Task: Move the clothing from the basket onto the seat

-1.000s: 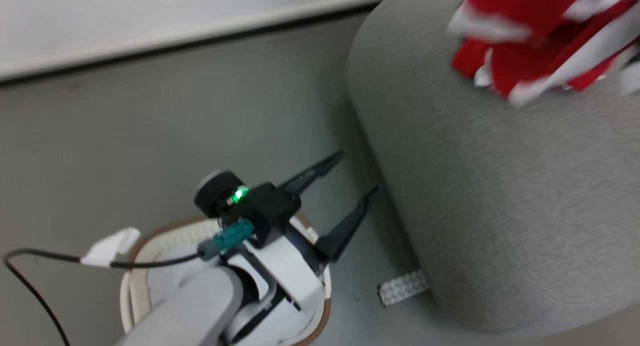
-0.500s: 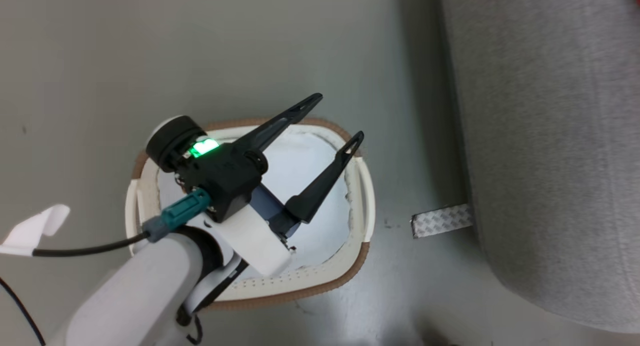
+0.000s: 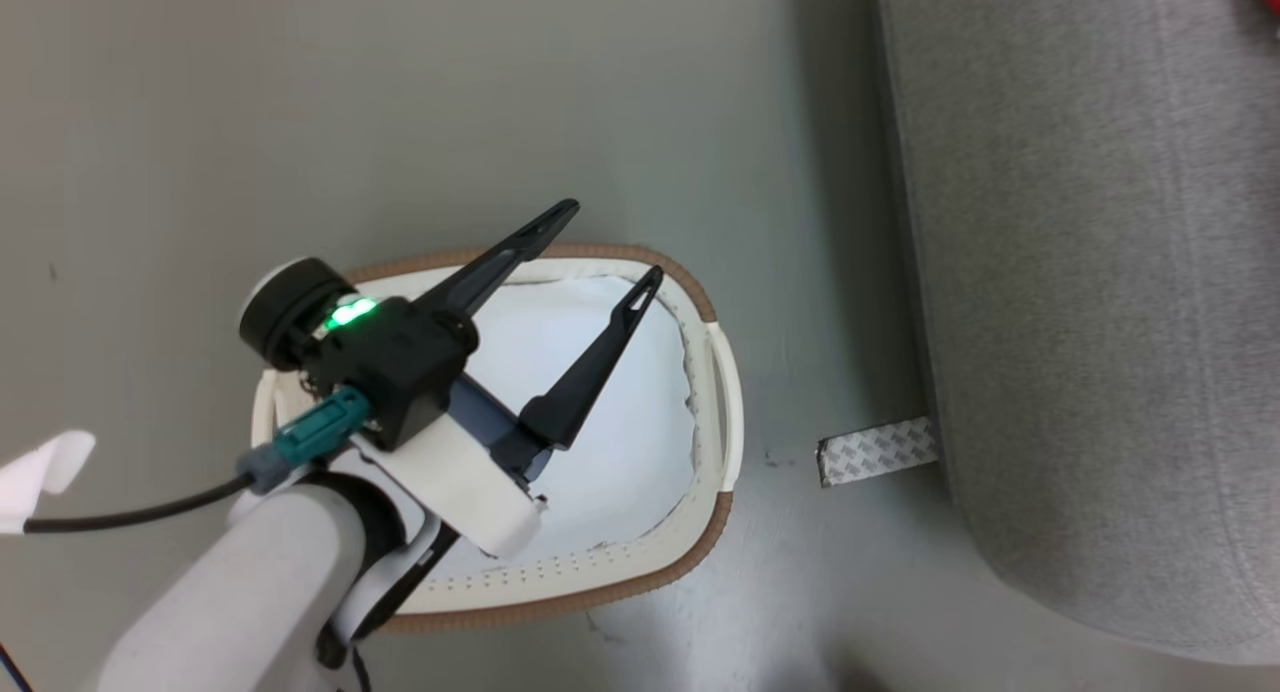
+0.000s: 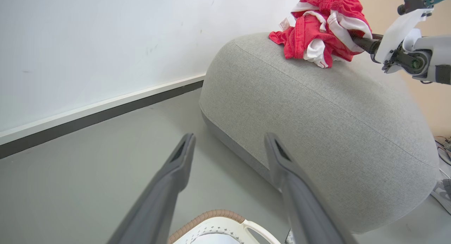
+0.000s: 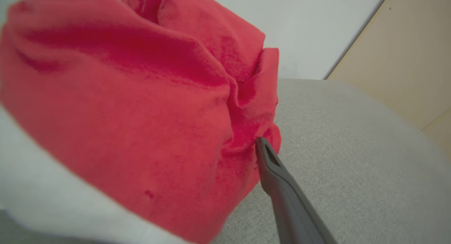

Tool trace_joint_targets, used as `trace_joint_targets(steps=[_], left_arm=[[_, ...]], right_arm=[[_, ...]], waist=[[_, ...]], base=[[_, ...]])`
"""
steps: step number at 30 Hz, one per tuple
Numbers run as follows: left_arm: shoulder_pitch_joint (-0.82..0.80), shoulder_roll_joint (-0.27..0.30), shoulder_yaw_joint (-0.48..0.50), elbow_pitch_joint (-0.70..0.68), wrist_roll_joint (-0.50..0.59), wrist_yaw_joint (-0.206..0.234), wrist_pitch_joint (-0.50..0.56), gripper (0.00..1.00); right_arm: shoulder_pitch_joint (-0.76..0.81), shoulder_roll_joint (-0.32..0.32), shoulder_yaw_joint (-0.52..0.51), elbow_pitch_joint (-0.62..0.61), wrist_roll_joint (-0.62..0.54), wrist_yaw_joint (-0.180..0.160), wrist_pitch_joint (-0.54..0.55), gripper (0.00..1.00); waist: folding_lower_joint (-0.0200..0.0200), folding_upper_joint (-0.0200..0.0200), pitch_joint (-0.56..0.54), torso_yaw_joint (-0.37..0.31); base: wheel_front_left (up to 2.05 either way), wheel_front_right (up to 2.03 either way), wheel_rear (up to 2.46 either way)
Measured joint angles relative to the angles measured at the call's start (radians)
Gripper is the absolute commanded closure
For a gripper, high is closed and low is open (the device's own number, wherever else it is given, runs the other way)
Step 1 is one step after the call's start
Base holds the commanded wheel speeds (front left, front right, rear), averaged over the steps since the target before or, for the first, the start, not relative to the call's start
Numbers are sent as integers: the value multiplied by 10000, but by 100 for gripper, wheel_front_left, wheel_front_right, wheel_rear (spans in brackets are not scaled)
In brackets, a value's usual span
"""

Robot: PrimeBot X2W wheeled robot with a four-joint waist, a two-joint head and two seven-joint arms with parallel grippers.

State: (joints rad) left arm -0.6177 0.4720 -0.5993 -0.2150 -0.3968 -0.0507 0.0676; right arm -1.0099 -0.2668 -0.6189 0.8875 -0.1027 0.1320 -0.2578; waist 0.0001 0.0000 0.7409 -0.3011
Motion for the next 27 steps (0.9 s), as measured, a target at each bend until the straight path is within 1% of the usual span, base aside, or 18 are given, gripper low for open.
trace_joint_targets(steps=[2,5,13,19,23,25,27], left_arm=[[142,29,52,44,-21,90,-130,0],[432,21,127,188,-102,244,-362,0],[1825,-219,407,1221,-537,848,-1624,0],[3047,-596,723,2364,-1020,1302,-2692,0],[3838,-815,986,3003,-1202,1615,-3030,0],[4185,-882,1108,3275,-1227,1737,-3170,0],[4548,-1070,1262,3492,-1304,1801,-3243,0]], right_arm=[[274,130,153,-178,-10,0,-33,0],[988,353,579,-871,201,0,-40,0],[3887,943,1720,-3072,1007,-2,-46,0],[5887,1398,2491,-4560,1290,-2,-46,0],[6916,1501,3024,-5334,1478,-2,-65,0],[7437,1626,3292,-5601,1488,0,-65,0],[7868,1703,3461,-5889,1588,-2,-65,0]], waist=[[0,0,-218,-74],[0,1,-651,-166],[-2,0,-2327,-234],[-4,1,-3861,-25],[-5,1,-4850,202],[-5,1,-5297,338],[-5,1,-5701,496]], base=[[0,0,0],[0,0,0],[0,0,0],[0,0,0],[0,0,0],[0,0,0],[0,0,0]])
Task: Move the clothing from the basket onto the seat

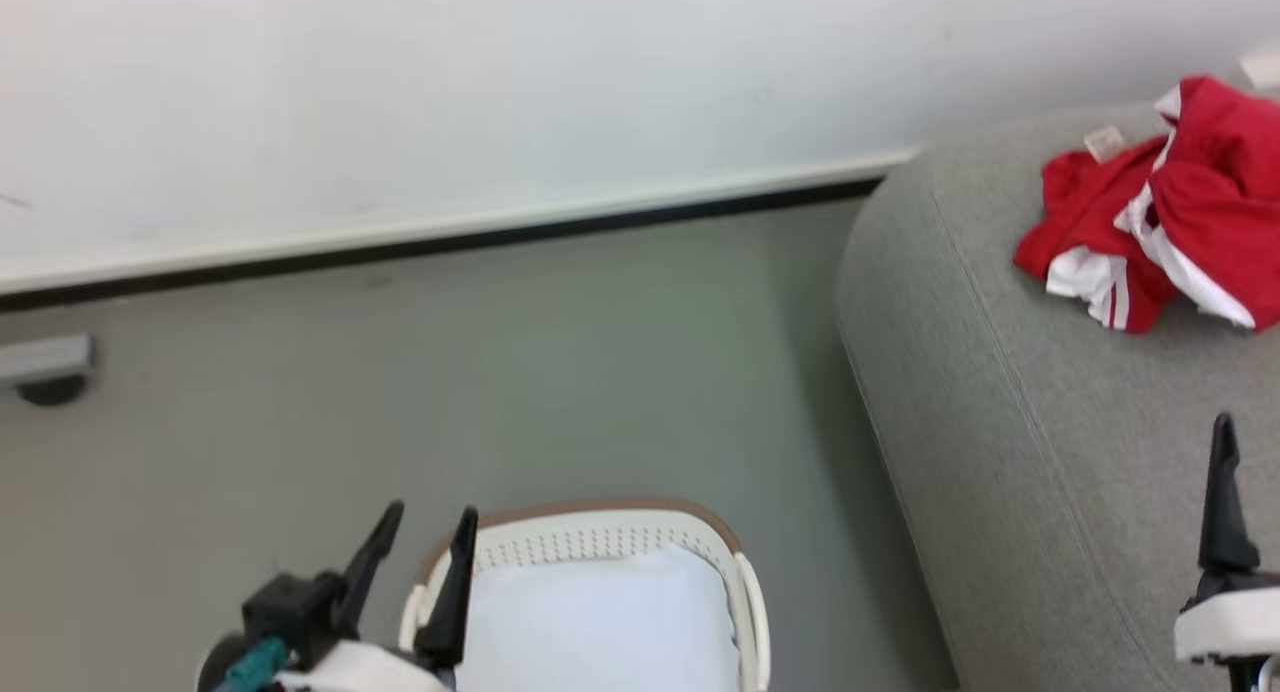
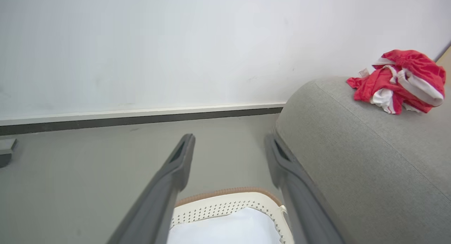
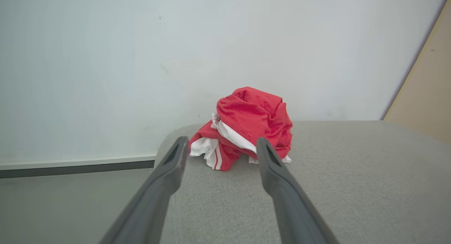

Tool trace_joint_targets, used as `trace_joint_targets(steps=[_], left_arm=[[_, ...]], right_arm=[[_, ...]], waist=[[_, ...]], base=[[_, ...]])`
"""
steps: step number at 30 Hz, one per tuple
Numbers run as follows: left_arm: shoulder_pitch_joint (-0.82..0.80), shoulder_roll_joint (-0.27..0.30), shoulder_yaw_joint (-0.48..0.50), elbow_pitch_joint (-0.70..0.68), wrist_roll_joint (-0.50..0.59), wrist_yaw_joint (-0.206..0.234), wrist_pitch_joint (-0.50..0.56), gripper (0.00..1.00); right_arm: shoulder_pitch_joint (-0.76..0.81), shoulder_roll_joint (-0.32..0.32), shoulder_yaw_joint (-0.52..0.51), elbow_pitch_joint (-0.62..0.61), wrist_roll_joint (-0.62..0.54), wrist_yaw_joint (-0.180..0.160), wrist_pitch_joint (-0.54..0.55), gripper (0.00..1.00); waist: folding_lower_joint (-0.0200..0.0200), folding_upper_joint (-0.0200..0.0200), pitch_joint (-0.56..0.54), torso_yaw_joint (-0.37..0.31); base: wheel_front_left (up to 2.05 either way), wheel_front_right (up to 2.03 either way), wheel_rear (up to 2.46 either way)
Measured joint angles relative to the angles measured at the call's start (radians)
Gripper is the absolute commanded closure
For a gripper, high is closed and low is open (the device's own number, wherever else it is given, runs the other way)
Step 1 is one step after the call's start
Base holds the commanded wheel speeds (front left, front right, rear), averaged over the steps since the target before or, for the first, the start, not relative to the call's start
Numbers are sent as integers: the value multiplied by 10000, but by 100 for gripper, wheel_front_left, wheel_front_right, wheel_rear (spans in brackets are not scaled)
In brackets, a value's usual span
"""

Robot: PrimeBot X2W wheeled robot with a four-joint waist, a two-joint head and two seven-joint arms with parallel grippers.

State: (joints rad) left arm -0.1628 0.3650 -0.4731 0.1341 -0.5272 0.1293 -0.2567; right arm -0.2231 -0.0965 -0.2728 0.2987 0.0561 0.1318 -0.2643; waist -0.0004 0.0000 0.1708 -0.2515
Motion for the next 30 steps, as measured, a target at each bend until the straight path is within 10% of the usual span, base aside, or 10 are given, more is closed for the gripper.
trace_joint_targets(steps=[11,30], left_arm=[[1964,-805,1639,307,447,90,-63,0],[3068,-2447,4544,345,2638,-1442,-65,0]], right_arm=[[1692,355,949,-548,301,0,-2,0],[2671,472,2594,-418,746,0,0,0]], waist=[[0,0,-1585,867],[3,1,-2235,1285]], base=[[0,0,0],[0,0,0]])
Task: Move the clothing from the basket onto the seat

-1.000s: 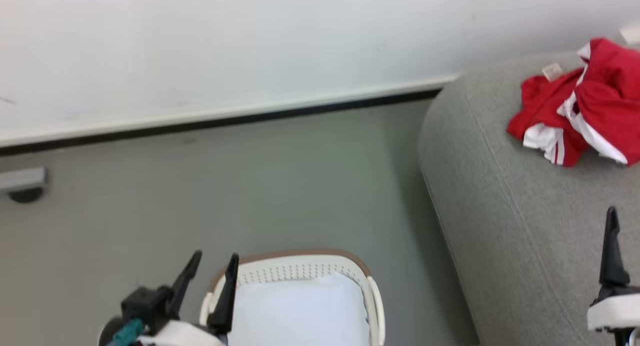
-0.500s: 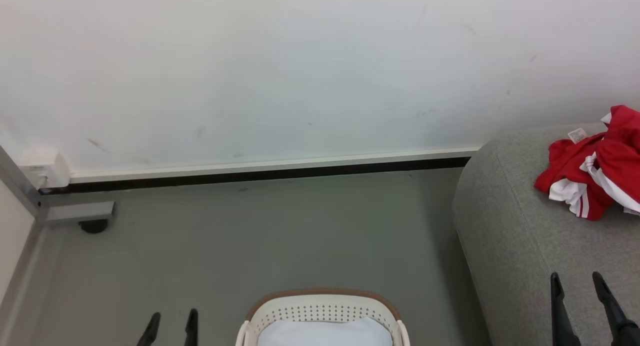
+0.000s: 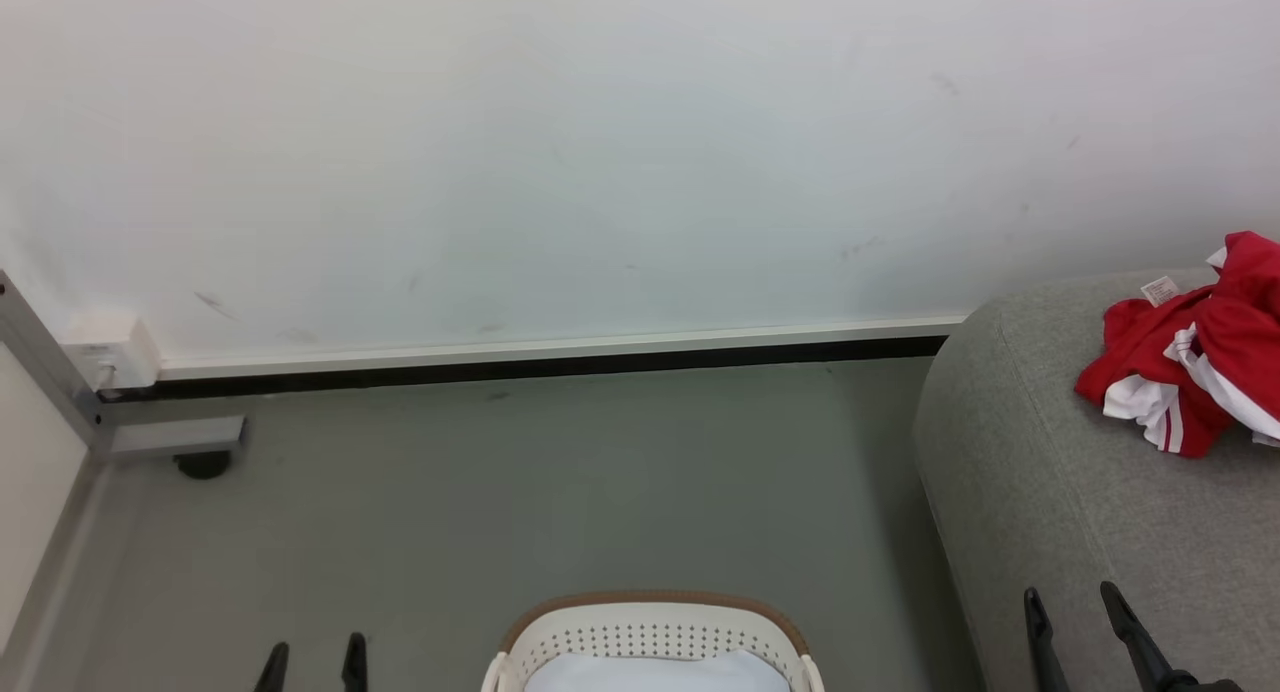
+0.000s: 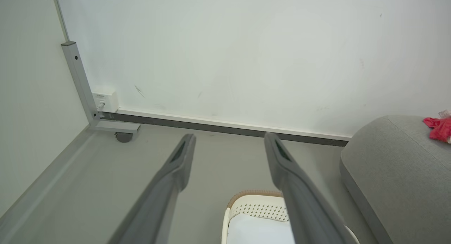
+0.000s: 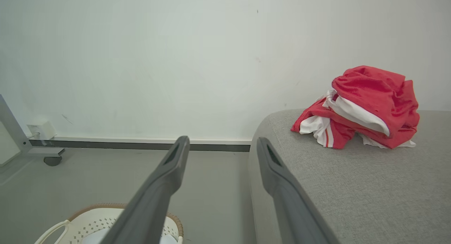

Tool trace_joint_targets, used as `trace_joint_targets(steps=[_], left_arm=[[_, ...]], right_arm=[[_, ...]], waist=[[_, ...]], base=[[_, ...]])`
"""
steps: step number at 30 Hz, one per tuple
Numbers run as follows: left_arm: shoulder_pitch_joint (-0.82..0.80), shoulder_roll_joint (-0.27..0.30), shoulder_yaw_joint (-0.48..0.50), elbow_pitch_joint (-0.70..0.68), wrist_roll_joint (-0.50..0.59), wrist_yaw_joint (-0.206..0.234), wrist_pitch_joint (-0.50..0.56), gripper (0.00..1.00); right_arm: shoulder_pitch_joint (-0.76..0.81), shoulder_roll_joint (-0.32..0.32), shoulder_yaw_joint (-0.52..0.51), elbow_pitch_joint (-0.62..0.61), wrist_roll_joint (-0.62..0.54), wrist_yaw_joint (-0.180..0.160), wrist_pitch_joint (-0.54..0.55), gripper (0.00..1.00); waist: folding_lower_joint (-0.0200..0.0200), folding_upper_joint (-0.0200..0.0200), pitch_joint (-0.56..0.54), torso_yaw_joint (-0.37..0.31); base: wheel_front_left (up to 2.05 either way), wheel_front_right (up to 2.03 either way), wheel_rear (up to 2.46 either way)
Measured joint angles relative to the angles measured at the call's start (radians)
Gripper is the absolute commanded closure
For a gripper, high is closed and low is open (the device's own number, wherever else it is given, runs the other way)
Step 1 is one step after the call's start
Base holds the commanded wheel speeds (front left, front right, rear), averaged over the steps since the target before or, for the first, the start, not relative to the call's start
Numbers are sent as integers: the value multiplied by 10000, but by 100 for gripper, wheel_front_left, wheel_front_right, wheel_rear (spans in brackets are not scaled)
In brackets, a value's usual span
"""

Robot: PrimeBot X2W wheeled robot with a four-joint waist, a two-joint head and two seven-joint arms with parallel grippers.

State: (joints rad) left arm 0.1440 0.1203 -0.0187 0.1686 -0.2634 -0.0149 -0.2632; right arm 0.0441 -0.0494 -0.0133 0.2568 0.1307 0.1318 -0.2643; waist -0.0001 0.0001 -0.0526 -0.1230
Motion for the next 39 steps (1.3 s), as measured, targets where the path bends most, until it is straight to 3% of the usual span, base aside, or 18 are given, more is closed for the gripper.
trace_joint_targets(steps=[13,30,31,39], left_arm=[[-6,-514,663,180,662,-637,0,0],[-92,-692,849,293,867,-907,0,0],[-92,-694,842,305,867,-922,2,100],[53,-842,792,909,543,-934,182,100]], right_arm=[[-255,2,328,571,104,0,-2,0],[-571,2,378,915,100,0,0,0],[-574,2,380,920,100,0,-2,100],[-204,115,374,1398,431,2,123,100]], waist=[[0,0,-57,213],[1,0,-18,180],[1,0,-19,178],[1,0,-8,197]], base=[[0,0,0],[0,0,0],[0,0,0],[0,0,0]])
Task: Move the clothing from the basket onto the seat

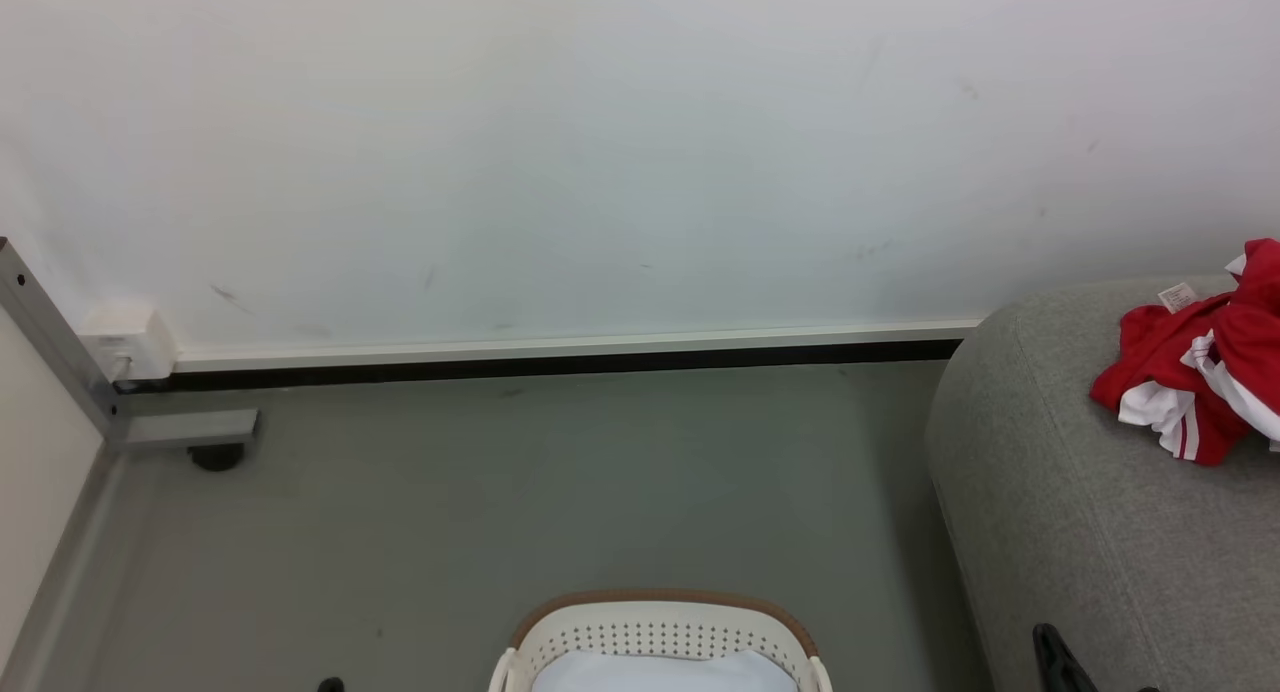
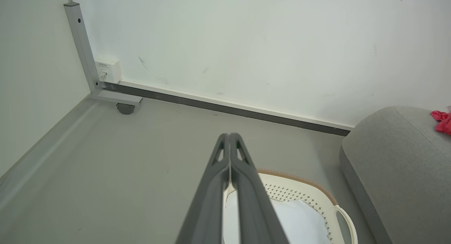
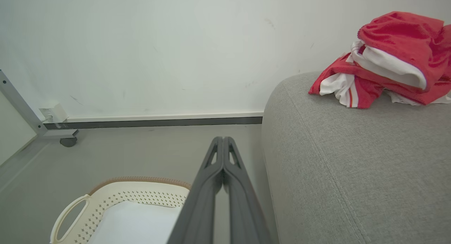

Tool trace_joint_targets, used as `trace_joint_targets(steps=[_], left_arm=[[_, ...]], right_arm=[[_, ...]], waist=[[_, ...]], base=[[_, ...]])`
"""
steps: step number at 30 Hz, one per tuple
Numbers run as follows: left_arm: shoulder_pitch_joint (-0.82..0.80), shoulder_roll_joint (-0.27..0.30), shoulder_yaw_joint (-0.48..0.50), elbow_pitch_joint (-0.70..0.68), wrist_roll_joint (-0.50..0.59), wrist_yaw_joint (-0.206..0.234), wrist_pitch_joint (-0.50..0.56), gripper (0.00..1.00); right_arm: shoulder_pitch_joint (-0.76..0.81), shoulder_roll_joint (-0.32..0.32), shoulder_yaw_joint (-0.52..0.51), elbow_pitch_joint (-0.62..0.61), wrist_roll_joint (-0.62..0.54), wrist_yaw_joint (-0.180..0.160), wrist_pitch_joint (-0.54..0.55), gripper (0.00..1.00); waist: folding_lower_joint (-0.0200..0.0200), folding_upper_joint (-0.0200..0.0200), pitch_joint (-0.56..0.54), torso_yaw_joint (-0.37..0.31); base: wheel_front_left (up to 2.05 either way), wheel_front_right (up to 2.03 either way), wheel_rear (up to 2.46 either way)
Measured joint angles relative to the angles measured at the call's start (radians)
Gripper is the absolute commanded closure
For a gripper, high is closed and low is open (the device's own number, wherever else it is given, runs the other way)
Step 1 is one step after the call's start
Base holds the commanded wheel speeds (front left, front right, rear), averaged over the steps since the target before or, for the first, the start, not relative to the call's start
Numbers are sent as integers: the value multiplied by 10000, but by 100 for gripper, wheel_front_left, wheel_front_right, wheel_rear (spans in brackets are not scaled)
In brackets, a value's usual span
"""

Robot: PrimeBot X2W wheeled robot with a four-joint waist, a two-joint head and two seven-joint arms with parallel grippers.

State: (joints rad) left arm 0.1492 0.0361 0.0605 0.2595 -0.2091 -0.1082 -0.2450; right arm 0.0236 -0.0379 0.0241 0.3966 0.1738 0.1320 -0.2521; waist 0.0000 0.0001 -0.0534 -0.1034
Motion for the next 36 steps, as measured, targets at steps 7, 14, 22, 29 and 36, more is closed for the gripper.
trace_joint_targets(steps=[7,14,22,29,36], left_arm=[[-161,0,50,17,-1327,-2,359,100],[-356,2,61,-15,-2577,-17,631,100],[-600,4,117,-36,-3864,-50,963,100],[-795,8,161,-44,-4943,-58,1221,100],[-967,17,205,-54,-5845,-69,1494,100]], right_arm=[[-31,-2,-119,-96,1375,0,366,100],[-105,-4,-251,-238,2646,0,677,100],[-227,-6,-360,-401,3967,0,1022,100],[-369,-10,-470,-489,5064,0,1285,100],[-429,-13,-577,-614,6025,0,1524,100]], waist=[[0,0,32,61],[0,0,65,120],[0,0,101,187],[0,0,132,244],[0,0,164,302]], base=[[0,0,0],[0,0,0],[0,0,0],[0,0,0],[0,0,0]])
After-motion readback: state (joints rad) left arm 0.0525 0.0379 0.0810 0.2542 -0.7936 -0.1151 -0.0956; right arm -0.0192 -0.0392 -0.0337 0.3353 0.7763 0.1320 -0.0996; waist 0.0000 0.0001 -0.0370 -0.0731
